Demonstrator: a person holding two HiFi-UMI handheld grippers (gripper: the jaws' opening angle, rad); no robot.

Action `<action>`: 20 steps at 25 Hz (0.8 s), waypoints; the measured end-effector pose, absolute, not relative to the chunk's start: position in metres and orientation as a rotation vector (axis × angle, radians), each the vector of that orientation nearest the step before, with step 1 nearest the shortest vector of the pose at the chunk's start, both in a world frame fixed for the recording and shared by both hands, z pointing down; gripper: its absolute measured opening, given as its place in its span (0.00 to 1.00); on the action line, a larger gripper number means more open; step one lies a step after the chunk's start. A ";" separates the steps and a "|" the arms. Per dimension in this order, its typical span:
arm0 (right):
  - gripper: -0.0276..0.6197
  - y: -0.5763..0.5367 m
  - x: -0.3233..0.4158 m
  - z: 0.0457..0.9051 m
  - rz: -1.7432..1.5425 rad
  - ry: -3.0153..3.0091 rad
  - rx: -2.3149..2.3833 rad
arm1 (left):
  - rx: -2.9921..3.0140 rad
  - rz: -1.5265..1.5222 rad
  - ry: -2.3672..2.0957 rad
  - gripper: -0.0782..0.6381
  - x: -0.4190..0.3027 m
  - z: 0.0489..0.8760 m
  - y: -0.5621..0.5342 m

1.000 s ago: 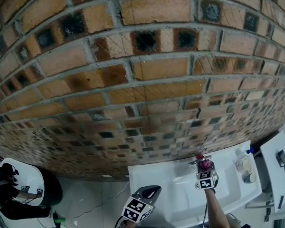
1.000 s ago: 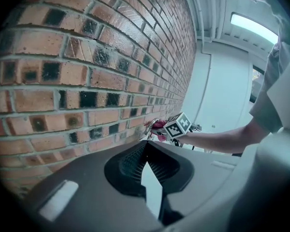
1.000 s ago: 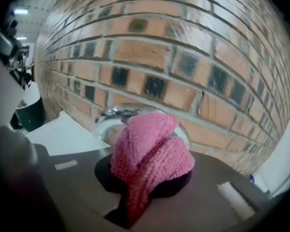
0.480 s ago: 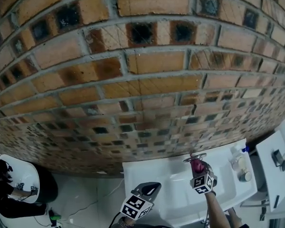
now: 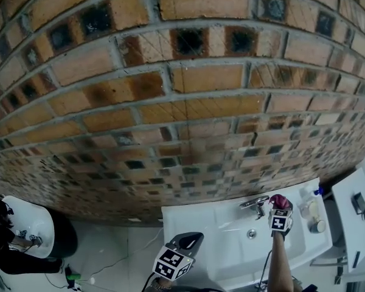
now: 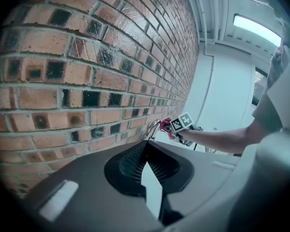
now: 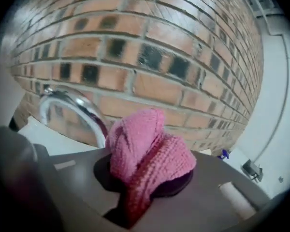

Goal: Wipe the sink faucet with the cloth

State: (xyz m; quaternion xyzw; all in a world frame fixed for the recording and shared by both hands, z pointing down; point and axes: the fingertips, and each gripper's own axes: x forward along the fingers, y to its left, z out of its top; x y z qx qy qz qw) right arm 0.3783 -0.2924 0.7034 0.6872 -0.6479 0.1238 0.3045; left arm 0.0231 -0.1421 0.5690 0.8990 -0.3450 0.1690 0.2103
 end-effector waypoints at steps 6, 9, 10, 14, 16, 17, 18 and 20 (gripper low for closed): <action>0.10 -0.300 0.338 0.750 0.140 -1.728 1.385 | 2.500 0.474 -0.947 0.13 0.027 0.571 -0.138; 0.10 -0.278 0.319 0.800 0.096 -1.724 1.130 | 2.506 0.471 -0.937 0.13 0.032 0.569 -0.138; 0.10 -0.271 0.322 0.812 0.078 -1.694 1.082 | 2.508 0.472 -0.933 0.13 0.034 0.569 -0.138; 0.10 -0.252 0.377 0.843 0.281 -1.534 1.221 | 2.501 0.474 -0.948 0.13 0.031 0.569 -0.136; 0.10 -0.230 0.375 0.861 0.378 -1.515 1.198 | 2.488 0.474 -0.967 0.13 0.025 0.571 -0.135; 0.10 -0.222 0.363 0.866 0.396 -1.528 1.169 | 2.481 0.473 -0.976 0.13 0.022 0.572 -0.137; 0.11 -0.220 0.349 0.867 0.406 -1.545 1.155 | 2.475 0.472 -0.983 0.13 0.020 0.573 -0.139; 0.11 -0.221 0.327 0.859 0.484 -1.561 1.190 | 2.471 0.466 -0.986 0.13 0.019 0.572 -0.142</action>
